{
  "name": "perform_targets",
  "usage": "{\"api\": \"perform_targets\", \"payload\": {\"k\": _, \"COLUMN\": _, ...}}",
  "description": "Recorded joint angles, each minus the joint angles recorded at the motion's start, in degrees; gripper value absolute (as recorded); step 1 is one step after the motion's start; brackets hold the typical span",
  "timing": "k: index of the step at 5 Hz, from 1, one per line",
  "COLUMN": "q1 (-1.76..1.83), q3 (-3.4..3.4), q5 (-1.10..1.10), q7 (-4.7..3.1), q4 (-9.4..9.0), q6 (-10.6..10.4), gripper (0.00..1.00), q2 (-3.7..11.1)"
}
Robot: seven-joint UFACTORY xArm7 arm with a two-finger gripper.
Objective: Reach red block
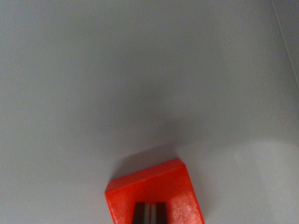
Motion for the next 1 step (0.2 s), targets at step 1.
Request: {"api": "perform_targets", "payload": {"k": 1, "q1": 0.0, "q3": 0.0, "q5": 0.0, "q7": 0.0, "q4": 0.0, "q6": 0.0, "gripper": 0.0, "q2": 0.0}}
